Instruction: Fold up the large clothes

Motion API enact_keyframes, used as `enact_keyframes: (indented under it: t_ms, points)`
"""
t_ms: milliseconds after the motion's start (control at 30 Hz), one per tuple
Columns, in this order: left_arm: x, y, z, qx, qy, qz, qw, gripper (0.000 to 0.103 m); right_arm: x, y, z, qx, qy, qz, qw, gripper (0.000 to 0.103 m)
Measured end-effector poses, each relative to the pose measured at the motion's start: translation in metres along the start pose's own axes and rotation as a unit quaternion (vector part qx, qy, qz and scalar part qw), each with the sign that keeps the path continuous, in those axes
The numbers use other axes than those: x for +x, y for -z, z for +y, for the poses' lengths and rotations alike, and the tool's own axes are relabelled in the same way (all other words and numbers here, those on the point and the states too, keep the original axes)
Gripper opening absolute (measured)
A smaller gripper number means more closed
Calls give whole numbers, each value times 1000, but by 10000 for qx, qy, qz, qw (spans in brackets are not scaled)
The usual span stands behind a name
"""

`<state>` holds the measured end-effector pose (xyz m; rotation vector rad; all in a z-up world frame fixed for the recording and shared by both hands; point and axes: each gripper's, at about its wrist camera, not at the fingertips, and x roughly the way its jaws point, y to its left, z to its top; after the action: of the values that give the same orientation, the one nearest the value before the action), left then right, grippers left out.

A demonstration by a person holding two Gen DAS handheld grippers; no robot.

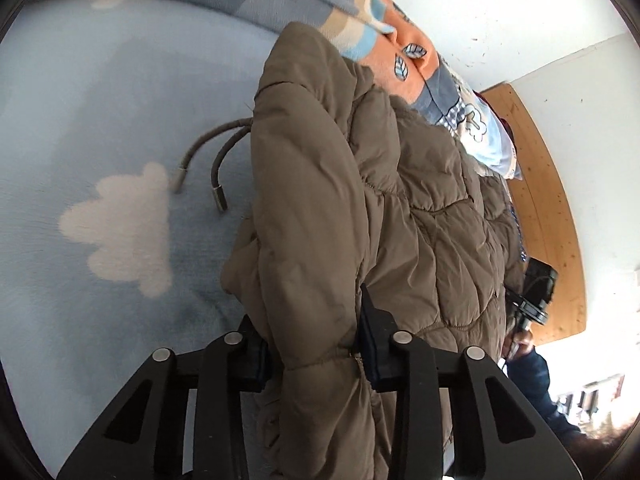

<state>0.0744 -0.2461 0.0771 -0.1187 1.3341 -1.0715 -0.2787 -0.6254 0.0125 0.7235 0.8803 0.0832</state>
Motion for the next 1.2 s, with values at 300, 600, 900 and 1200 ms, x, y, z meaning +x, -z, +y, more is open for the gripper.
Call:
enact_keyframes:
  t_ms: [300, 600, 900, 1200]
  points:
    - [-28, 14, -42, 191, -66, -336, 9992, 29, -32, -14, 27, -491, 295, -214, 9981, 40]
    - [-43, 30, -82, 466, 102, -425, 9980, 29, -79, -9, 62, -806, 198, -363, 9959, 40]
    - [-83, 71, -93, 551, 269, -576, 9965, 29, -150, 17, 127, -1153, 126, -537, 9918, 40]
    - [-84, 132, -88, 323, 361, -394, 9980, 29, -170, 62, 133, -903, 127, -384, 9951, 40]
